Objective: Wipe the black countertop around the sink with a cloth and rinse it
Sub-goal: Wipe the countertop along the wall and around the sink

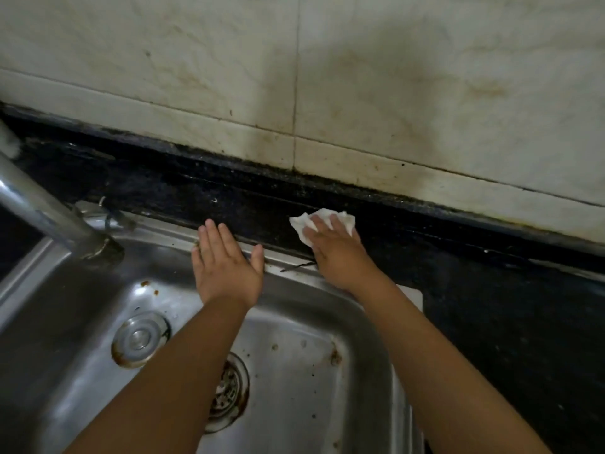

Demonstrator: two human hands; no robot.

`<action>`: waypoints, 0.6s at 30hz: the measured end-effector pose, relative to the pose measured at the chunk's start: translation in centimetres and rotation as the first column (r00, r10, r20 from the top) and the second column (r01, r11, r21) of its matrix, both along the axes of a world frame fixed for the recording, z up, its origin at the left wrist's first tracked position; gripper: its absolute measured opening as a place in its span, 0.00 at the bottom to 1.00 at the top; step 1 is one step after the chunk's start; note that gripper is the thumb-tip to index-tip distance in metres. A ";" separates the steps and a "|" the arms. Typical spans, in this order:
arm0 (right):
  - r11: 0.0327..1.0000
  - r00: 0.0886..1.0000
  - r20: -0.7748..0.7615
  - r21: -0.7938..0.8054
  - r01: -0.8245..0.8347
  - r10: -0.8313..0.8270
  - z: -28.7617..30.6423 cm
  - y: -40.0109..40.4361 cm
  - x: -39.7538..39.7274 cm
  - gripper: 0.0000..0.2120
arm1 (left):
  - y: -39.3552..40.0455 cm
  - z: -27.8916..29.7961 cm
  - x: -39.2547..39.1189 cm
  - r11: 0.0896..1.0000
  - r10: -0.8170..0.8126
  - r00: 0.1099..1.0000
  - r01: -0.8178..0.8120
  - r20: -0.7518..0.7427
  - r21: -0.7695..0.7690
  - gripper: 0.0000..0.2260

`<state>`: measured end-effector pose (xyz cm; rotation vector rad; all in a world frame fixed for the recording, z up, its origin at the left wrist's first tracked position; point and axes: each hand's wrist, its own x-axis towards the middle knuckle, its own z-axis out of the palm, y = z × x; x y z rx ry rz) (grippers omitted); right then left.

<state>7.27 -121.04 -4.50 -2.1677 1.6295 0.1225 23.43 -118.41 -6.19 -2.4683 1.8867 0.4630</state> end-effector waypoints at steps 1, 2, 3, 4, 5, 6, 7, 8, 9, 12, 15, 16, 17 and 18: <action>1.000 1.000 -0.001 -0.019 -0.009 0.009 -0.2 0.0 -0.1 0.24 | 0.0 0.1 0.0 1.000 -0.002 1.000 0.002 0.009 0.012 0.30; 1.000 1.000 -0.001 -0.018 -0.008 0.008 -0.1 0.2 -0.8 0.24 | -0.1 0.2 0.0 1.000 -0.006 1.000 0.006 0.017 0.023 0.30; 1.000 1.000 -0.001 -0.008 0.004 -0.004 0.1 0.5 -2.1 0.24 | -0.2 0.2 -0.1 0.999 -0.011 1.000 0.010 0.021 0.032 0.29; 1.000 1.000 -0.004 0.003 0.030 -0.030 0.5 1.0 -3.7 0.25 | -0.2 0.3 0.0 0.999 -0.015 1.000 0.014 0.023 0.039 0.29; 0.998 0.998 -0.010 0.009 0.063 -0.063 0.9 1.6 -5.6 0.25 | -0.1 0.4 0.0 0.999 -0.017 1.000 0.016 0.023 0.043 0.29; 0.994 0.994 -0.015 0.006 0.107 -0.107 1.1 2.4 -7.6 0.26 | -0.1 0.5 0.0 0.999 -0.018 1.000 0.017 0.021 0.046 0.29; 0.986 0.986 -0.020 0.003 0.164 -0.164 1.1 3.4 -9.5 0.25 | 0.0 0.6 0.0 0.999 -0.019 1.000 0.018 0.021 0.046 0.29; 0.974 0.974 -0.021 0.005 0.227 -0.227 1.1 4.5 -11.0 0.24 | 0.0 0.7 0.0 0.999 -0.021 1.000 0.019 0.023 0.048 0.30; 0.959 0.959 -0.012 0.017 0.282 -0.281 0.9 5.4 -12.3 0.24 | -0.1 0.8 0.0 0.998 -0.025 0.999 0.024 0.025 0.051 0.30; 0.943 0.943 0.003 0.039 0.331 -0.332 0.5 7.2 -13.7 0.24 | 0.0 0.9 0.1 0.997 -0.034 0.999 0.034 0.012 0.066 0.30; 0.974 0.974 -0.002 0.011 0.226 -0.226 0.2 8.8 -13.8 0.29 | -0.1 0.9 0.2 0.997 -0.040 0.999 0.039 0.010 0.073 0.30; 0.983 0.982 0.029 0.010 0.185 -0.185 0.3 9.5 -13.6 0.30 | -0.1 0.9 0.3 0.996 -0.040 0.999 0.040 0.003 0.078 0.30; 0.985 0.984 0.050 0.022 0.172 -0.173 0.5 10.2 -13.4 0.29 | -0.1 1.0 0.4 0.995 -0.043 0.999 0.042 0.000 0.087 0.30; 0.984 0.982 0.062 0.033 0.177 -0.179 0.4 10.8 -13.3 0.28 | -0.1 1.1 0.4 0.994 -0.048 0.999 0.047 0.001 0.098 0.30</action>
